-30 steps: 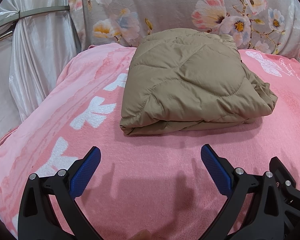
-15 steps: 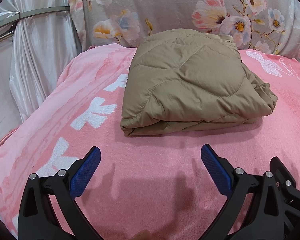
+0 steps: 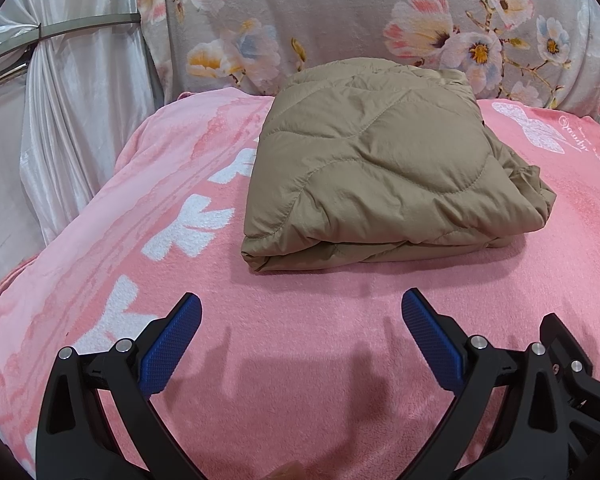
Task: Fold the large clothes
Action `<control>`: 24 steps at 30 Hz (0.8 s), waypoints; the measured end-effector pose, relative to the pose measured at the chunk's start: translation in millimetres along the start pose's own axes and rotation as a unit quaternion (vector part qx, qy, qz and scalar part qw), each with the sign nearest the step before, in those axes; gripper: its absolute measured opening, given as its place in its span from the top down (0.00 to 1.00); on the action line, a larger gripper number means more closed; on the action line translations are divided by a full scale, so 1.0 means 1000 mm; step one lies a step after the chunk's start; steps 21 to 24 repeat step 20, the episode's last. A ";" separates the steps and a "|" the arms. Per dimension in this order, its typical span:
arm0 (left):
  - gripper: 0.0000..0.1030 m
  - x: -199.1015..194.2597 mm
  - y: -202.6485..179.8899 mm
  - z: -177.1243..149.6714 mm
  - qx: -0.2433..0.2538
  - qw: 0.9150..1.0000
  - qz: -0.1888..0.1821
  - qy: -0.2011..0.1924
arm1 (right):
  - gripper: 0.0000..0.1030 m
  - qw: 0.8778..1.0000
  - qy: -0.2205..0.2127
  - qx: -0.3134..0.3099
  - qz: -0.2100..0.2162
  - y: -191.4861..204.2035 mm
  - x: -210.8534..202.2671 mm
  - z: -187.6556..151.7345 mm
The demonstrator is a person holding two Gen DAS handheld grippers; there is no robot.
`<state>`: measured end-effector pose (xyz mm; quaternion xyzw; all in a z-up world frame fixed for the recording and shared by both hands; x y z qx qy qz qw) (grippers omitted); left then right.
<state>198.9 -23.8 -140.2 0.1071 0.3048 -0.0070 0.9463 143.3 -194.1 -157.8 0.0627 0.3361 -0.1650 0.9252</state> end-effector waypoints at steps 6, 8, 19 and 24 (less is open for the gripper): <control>0.07 0.000 0.001 0.002 0.002 1.000 -0.005 0.002 | 0.23 1.000 0.000 0.000 -0.001 0.000 0.000 0.000; 0.08 0.001 0.000 0.002 0.004 1.000 -0.007 0.004 | 0.23 1.000 0.001 -0.001 -0.004 -0.001 0.000 0.000; 0.13 0.003 -0.003 0.003 0.016 1.000 -0.003 0.003 | 0.23 1.000 0.005 -0.003 -0.010 -0.006 0.000 0.002; 0.13 0.003 -0.004 0.003 0.016 1.000 -0.002 0.003 | 0.23 1.000 0.006 -0.004 -0.011 -0.006 0.001 0.002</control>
Point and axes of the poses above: each gripper's, at about its wrist camera, not at the fingertips, and x roughly the way its jaws point, y to its left, z to its top, the point moved 9 cm from there along x, roughly the way its jaws point, and after that the axes turned 1 degree about x, right-handed, at the moved point
